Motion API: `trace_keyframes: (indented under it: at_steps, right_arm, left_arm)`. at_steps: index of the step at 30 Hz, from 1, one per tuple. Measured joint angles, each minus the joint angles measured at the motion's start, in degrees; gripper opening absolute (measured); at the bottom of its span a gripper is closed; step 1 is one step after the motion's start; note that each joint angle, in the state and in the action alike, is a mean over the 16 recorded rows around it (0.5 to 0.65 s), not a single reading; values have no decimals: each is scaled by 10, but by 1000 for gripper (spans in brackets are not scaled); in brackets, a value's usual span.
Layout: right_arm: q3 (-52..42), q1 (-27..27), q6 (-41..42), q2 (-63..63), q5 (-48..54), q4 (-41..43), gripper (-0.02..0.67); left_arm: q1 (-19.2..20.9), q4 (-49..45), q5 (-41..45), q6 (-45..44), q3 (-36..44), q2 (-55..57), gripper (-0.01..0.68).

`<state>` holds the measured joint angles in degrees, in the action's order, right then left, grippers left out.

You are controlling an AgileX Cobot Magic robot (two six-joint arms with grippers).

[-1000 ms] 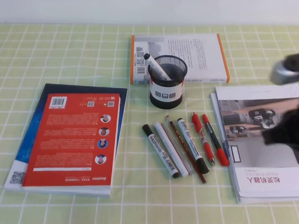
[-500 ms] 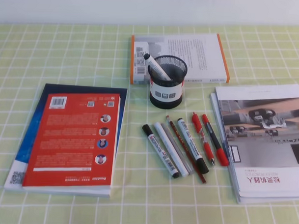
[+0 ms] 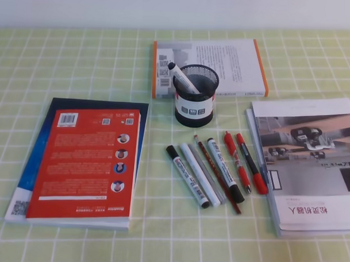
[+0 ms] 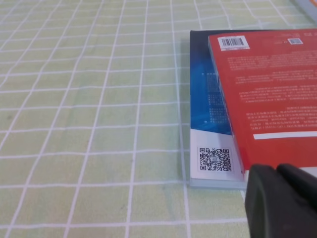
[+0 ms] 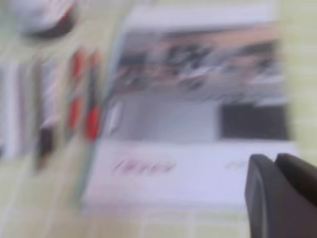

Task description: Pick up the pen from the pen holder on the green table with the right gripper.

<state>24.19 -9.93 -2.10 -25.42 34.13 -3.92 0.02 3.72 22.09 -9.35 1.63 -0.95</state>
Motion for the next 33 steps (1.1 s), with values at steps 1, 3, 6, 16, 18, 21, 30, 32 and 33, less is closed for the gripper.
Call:
trace_keyframes:
  at_steps: [1,3,6,16,18,21,30,32,33]
  right_arm:
    - [-20,17,0,23,-20,-2,-12]
    - [-58,50,0,68,-56,-6,-12]
    - [-111,90,1,133,-104,-11,-12]
    - [-217,129,1,249,-190,-18,-12]
    - [-228,126,1,255,-199,-17,-12]
    - [-242,121,1,258,-207,-14,-12]
    - [-257,107,1,258,-188,-4,-12]
    - [-257,106,1,258,-182,-2,-12]
    - [-258,106,1,258,-178,-1,-12]
  left_arm:
    - [0,0,0,0,0,0,-5]
    - [0,0,0,0,0,0,-5]
    - [0,0,0,0,0,0,-5]
    - [0,0,0,0,0,0,-5]
    - [0,0,0,0,0,0,-5]
    - [0,0,0,0,0,0,-5]
    - [0,0,0,0,0,0,-5]
    - [0,0,0,0,0,0,-5]
    - [0,0,0,0,0,0,-5]
